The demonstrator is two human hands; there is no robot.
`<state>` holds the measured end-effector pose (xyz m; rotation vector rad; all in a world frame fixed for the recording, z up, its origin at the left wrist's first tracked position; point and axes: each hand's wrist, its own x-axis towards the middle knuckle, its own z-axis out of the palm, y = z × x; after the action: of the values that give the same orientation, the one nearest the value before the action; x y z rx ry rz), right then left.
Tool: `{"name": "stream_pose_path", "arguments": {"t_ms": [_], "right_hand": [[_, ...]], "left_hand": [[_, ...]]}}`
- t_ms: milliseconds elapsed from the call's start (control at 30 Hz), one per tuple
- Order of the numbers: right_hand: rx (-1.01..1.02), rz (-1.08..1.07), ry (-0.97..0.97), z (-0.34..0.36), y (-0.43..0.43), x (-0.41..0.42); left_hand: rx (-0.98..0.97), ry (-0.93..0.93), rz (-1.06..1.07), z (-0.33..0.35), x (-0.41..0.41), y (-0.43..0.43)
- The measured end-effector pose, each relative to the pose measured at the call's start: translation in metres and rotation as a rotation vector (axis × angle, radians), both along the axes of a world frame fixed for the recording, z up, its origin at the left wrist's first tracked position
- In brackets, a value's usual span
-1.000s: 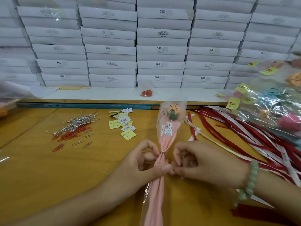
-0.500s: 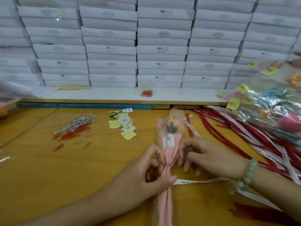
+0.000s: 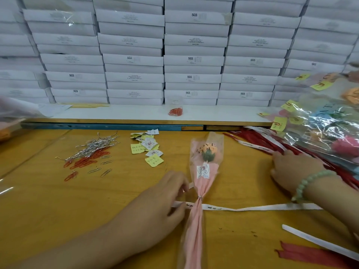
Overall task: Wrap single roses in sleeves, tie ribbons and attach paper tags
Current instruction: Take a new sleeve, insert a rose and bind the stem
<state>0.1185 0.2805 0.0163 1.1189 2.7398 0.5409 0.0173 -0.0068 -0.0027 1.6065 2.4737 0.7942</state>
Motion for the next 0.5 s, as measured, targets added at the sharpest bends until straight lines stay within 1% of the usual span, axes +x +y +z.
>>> {"name": "stream_pose_path", "arguments": {"t_ms": [100, 167, 200, 233, 267, 300, 367, 400, 433, 467, 500], "right_hand": [[0.068, -0.111, -0.127, 0.002, 0.014, 0.0], [0.099, -0.092, -0.167, 0.004, 0.015, -0.001], [0.133, -0.036, -0.134, 0.006, 0.012, -0.003], [0.151, 0.05, -0.06, 0.009, 0.007, -0.004], [0.102, 0.17, 0.041, 0.013, 0.0, -0.004], [-0.027, 0.287, 0.13, 0.017, -0.007, -0.004], [-0.426, 0.464, 0.194, 0.027, -0.028, -0.003], [-0.619, 0.518, 0.164, 0.031, -0.039, -0.002], [-0.757, 0.559, 0.096, 0.034, -0.05, 0.0], [-0.838, 0.591, 0.019, 0.034, -0.058, 0.003], [-0.874, 0.62, -0.046, 0.034, -0.065, 0.005]], "left_hand": [[-0.087, 0.097, 0.022, 0.002, -0.002, -0.002], [-0.135, 0.217, 0.016, 0.005, -0.003, -0.002], [-0.153, 0.267, 0.015, 0.007, -0.003, -0.002], [-0.168, 0.308, 0.016, 0.009, -0.004, -0.002], [-0.178, 0.346, 0.017, 0.011, -0.005, -0.002], [-0.187, 0.388, 0.02, 0.013, -0.006, -0.002], [-0.211, 0.477, 0.041, 0.019, -0.008, -0.004], [-0.216, 0.514, 0.057, 0.022, -0.01, -0.004], [-0.213, 0.545, 0.074, 0.024, -0.011, -0.005], [-0.205, 0.563, 0.095, 0.028, -0.013, -0.006], [-0.192, 0.565, 0.117, 0.031, -0.015, -0.007]]}}
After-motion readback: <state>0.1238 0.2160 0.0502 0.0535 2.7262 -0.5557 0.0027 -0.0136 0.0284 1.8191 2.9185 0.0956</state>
